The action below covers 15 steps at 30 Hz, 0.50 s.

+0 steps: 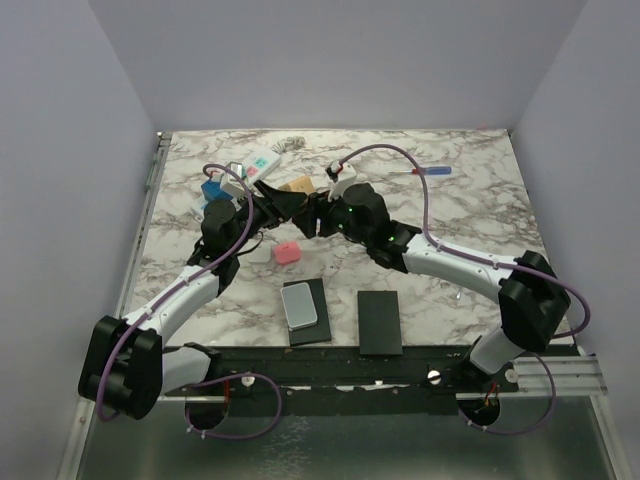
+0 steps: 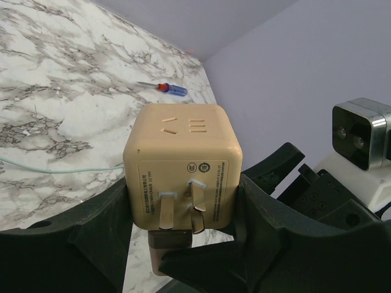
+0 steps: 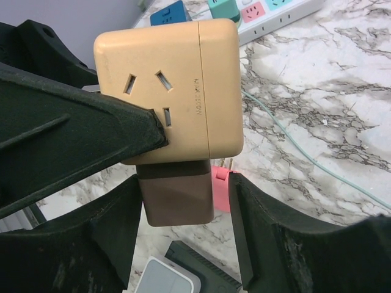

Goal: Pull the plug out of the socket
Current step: Remove the plug from the socket.

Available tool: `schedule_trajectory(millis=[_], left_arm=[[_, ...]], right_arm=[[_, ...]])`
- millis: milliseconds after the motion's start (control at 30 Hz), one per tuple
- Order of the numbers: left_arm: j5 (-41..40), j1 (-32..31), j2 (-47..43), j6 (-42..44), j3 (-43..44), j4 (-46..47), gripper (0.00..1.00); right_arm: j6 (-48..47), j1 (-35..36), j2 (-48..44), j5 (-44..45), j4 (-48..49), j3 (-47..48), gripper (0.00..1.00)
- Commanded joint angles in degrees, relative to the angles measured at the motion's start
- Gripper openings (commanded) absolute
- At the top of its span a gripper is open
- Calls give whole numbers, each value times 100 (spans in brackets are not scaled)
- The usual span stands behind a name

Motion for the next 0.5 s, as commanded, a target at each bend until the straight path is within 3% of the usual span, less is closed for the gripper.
schedule_trajectory(millis=[0, 233, 467], left_arm=[[106, -5, -145, 102, 127, 370, 0], [113, -5, -146, 112, 134, 370, 0], [108, 11, -137, 131, 122, 370, 0]], right_arm=[[-224, 38, 186, -11, 204, 71, 61], [-209, 47, 239, -88, 387, -19, 59], [-202, 47, 306, -38, 528, -123, 42]])
